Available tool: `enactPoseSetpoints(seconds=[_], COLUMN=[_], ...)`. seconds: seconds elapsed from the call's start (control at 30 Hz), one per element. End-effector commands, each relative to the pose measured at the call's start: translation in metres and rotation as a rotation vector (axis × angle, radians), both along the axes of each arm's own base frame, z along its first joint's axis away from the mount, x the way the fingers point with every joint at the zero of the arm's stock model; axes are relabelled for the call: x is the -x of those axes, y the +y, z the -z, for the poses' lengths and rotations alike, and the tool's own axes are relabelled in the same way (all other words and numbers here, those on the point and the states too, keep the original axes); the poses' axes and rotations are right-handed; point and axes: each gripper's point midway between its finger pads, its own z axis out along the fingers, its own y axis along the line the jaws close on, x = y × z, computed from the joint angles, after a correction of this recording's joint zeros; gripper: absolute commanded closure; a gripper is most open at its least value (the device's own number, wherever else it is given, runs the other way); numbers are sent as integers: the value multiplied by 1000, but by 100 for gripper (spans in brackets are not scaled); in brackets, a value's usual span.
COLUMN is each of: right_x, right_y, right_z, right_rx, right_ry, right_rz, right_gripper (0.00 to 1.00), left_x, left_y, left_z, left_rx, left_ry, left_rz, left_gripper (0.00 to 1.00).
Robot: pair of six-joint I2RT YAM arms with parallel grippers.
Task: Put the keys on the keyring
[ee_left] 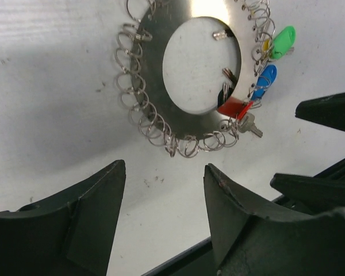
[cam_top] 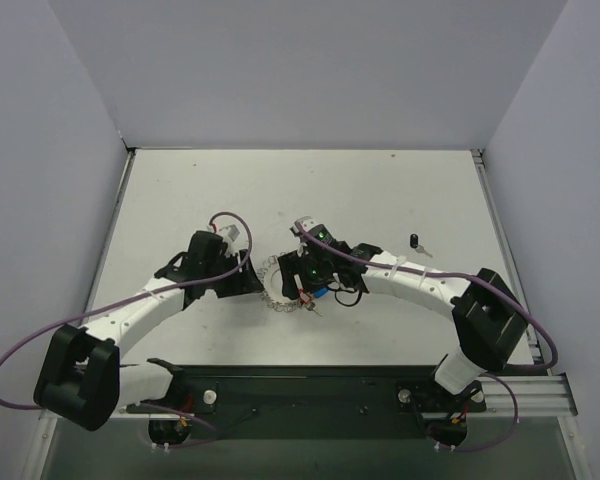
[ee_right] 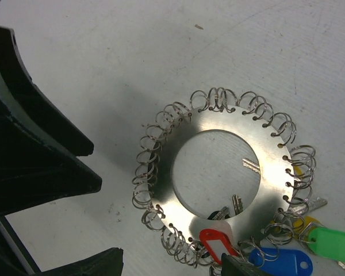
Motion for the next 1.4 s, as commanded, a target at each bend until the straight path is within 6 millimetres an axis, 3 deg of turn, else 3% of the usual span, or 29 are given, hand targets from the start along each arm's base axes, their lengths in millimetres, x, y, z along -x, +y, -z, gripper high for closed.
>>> enactPoseSetpoints(seconds=[0.0, 0.27, 0.7, 0.97, 1.37], right_x=[-5, -7, -8, -8, -8], right_y=[-3, -6, -12, -16, -20], right_z=[-17, -16, -19, -19, -18], right_rx=[-21, -13, -4, 10, 23], right_ry=[-49, -59, -74, -81, -87], right_rz=[34, 47, 63, 69, 74], right_gripper=[33, 32, 32, 31, 31], left_x=[23, 40, 30, 23, 11], left_y=[-12, -25, -43, -43, -42], left_z=[-7, 12, 31, 43, 52], left_rx=[83, 104, 94, 60, 22], left_ry=[8, 41, 38, 20, -22], left_rz=[-8, -2, 8, -18, -49], left_gripper=[36, 48, 55, 59, 75])
